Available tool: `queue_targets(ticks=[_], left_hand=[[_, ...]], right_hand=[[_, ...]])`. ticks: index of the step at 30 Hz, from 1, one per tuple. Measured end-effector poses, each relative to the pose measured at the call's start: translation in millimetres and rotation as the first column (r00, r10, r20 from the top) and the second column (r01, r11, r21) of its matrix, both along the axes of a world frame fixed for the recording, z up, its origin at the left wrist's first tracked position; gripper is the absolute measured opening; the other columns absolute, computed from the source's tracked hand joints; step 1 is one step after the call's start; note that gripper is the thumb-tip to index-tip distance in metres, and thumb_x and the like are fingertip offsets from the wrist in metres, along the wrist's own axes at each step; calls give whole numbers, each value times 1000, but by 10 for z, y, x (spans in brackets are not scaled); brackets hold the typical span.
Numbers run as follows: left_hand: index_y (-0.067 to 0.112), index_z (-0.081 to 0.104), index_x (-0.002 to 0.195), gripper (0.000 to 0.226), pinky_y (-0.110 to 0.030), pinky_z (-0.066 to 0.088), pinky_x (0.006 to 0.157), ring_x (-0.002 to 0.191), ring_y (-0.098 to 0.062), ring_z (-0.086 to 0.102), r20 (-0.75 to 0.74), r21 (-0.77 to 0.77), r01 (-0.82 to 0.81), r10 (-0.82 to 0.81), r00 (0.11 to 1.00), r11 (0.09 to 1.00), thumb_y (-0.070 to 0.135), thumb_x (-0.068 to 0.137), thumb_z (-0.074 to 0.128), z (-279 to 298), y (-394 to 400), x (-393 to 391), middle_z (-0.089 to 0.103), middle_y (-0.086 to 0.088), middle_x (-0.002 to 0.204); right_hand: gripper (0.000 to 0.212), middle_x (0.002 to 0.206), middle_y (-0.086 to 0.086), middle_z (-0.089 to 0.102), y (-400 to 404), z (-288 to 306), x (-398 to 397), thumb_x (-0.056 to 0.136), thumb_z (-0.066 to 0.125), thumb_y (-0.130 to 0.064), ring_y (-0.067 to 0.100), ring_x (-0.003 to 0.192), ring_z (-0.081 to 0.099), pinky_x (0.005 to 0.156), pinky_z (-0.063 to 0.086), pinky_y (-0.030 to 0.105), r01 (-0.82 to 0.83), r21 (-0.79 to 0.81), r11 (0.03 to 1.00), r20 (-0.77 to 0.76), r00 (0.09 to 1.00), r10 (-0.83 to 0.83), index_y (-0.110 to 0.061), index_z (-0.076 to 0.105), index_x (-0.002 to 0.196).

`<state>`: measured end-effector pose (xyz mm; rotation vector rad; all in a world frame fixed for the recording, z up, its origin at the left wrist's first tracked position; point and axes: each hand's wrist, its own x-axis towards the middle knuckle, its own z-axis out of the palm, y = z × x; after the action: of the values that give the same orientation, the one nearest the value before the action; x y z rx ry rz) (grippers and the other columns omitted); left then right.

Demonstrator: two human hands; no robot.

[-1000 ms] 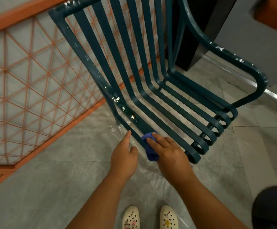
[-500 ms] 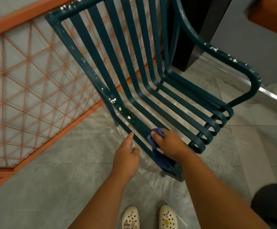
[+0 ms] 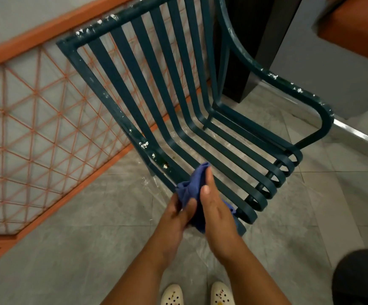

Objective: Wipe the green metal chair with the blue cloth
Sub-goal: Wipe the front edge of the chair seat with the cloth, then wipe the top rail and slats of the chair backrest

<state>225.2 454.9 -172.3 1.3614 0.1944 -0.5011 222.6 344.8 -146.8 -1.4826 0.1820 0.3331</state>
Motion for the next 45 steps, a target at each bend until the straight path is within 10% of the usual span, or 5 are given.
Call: queue_targets(ticks=[6,14,23,35,45], left_hand=[[38,55,113,28,-45,55,85,92,-22,65,-144,410,-154,231,962,899,17,94,53,-168,168,525,67,0,106],[21,45,107,48,-28,53,66,90,-18,51,374,881,-366,33,927,299,24,71,78,-251,82,517,40,-3,111],[26,44,86,29,-13,43,62,81,-13,52,249,700,-308,184,951,644,41,80,69,-371,-286,471,37,4,100],[18,40,84,34,-17,42,57,70,-15,50,397,743,-504,315,862,441,32,82,70,-510,-196,869,38,0,97],[10,42,85,36,-27,51,63,70,-20,53,373,587,-672,586,720,451,31,81,70,-709,-264,846,52,-11,84]], right_hand=[[44,132,-4,54,-120,-420,396,96,39,-43,14,119,43,100,35,38,68,-837,543,124,990,67,-32,38,138],[30,90,-7,58,-56,-698,299,79,57,-51,15,83,50,72,41,32,89,-892,444,198,958,205,-26,56,95],[32,64,-5,55,-277,-758,310,86,39,-39,11,62,52,57,44,31,171,-452,876,233,970,-69,-21,54,66],[57,69,-6,54,-239,-874,253,90,-3,-53,12,68,52,64,39,29,-69,-911,408,0,986,167,-33,48,75],[70,91,-1,68,-9,-858,659,93,-4,-51,17,89,63,92,45,43,-260,-813,521,-236,965,113,-24,60,98]])
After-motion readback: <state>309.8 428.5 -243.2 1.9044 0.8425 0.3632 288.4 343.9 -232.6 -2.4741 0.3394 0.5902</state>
